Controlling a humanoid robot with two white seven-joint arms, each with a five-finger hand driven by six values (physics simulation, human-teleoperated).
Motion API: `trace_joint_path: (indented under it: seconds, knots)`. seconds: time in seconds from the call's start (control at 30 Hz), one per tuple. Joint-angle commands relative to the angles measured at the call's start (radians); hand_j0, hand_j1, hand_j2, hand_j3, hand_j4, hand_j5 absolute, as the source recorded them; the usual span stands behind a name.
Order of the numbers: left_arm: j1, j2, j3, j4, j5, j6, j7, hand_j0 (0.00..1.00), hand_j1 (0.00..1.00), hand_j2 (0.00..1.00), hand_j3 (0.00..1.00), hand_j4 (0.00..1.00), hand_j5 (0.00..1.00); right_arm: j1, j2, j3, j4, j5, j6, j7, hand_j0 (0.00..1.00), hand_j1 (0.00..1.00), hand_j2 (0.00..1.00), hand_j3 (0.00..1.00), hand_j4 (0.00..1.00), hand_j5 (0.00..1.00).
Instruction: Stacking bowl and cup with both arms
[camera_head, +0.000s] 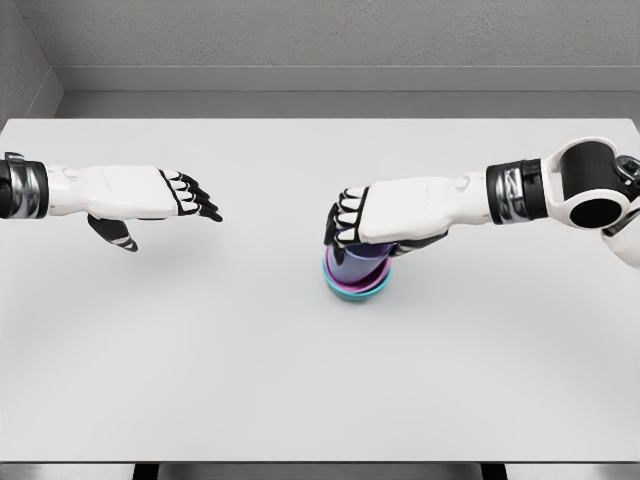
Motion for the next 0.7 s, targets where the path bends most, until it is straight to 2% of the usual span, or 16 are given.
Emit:
trace_joint_path:
  seconds: [0.0,0.03,0.07,0.27,0.33,0.43,0.47,0.53,0.57,0.6,0.63,0.67]
  knots:
    - [0.000,0.001,0.002,0.000,0.005,0.002,-0.001,1.00,1.00,1.00,1.00,1.00,1.00,-0.001,-0.001,0.003,0.004,0.028,-0.007,0.004,0.45,0.45,0.45,0.45,0.45,0.45]
    - [0.000,0.001,0.002,0.000,0.004,0.002,0.001,1.00,1.00,1.00,1.00,1.00,1.00,-0.002,-0.002,0.003,0.004,0.028,-0.007,0.004,0.84,0.84,0.84,0.84,0.84,0.84]
    - [0.000,0.001,0.000,0.000,0.005,0.002,0.001,1.00,1.00,1.00,1.00,1.00,1.00,-0.005,-0.002,0.000,0.004,0.030,-0.007,0.004,1.00,1.00,1.00,1.00,1.00,1.00]
    - [0.000,0.001,0.000,0.000,0.005,0.002,0.001,1.00,1.00,1.00,1.00,1.00,1.00,-0.020,-0.002,-0.016,0.000,0.025,-0.007,0.004,1.00,1.00,1.00,1.00,1.00,1.00]
    - [0.000,0.001,0.002,0.000,0.005,0.002,0.001,1.00,1.00,1.00,1.00,1.00,1.00,-0.017,-0.002,-0.059,-0.004,0.021,-0.007,0.004,1.00,1.00,1.00,1.00,1.00,1.00]
    - [0.000,0.001,0.002,0.000,0.005,0.002,0.001,1.00,1.00,1.00,1.00,1.00,1.00,-0.015,-0.006,-0.206,-0.011,0.007,-0.007,0.004,1.00,1.00,1.00,1.00,1.00,1.00]
    - [0.000,0.001,0.000,0.000,0.005,0.002,0.001,1.00,1.00,1.00,1.00,1.00,1.00,-0.009,-0.007,-0.269,-0.008,-0.031,-0.007,0.004,1.00,1.00,1.00,1.00,1.00,1.00]
    - [0.000,0.001,0.000,0.000,0.005,0.002,0.001,1.00,1.00,1.00,1.00,1.00,1.00,-0.003,-0.019,-0.327,0.018,-0.071,-0.007,0.004,1.00,1.00,1.00,1.00,1.00,1.00]
    - [0.000,0.001,0.002,0.002,0.005,0.002,0.002,1.00,1.00,1.00,1.00,1.00,1.00,0.015,-0.076,-0.336,0.125,-0.073,-0.007,0.004,1.00,1.00,1.00,1.00,1.00,1.00]
    - [0.002,0.001,0.000,0.017,0.008,0.002,0.004,1.00,1.00,1.00,1.00,1.00,1.00,0.031,-0.084,-0.333,0.240,-0.073,-0.007,0.004,1.00,1.00,1.00,1.00,1.00,1.00]
    - [0.008,-0.001,0.000,0.043,0.010,0.002,0.004,1.00,1.00,1.00,1.00,1.00,1.00,0.040,-0.079,-0.329,0.409,-0.071,-0.007,0.004,1.00,1.00,1.00,1.00,1.00,1.00]
    - [0.011,-0.008,0.000,0.063,0.011,0.002,0.004,1.00,1.00,1.00,1.00,1.00,1.00,0.041,-0.078,-0.324,0.504,-0.071,-0.007,0.004,1.00,1.00,1.00,1.00,1.00,1.00]
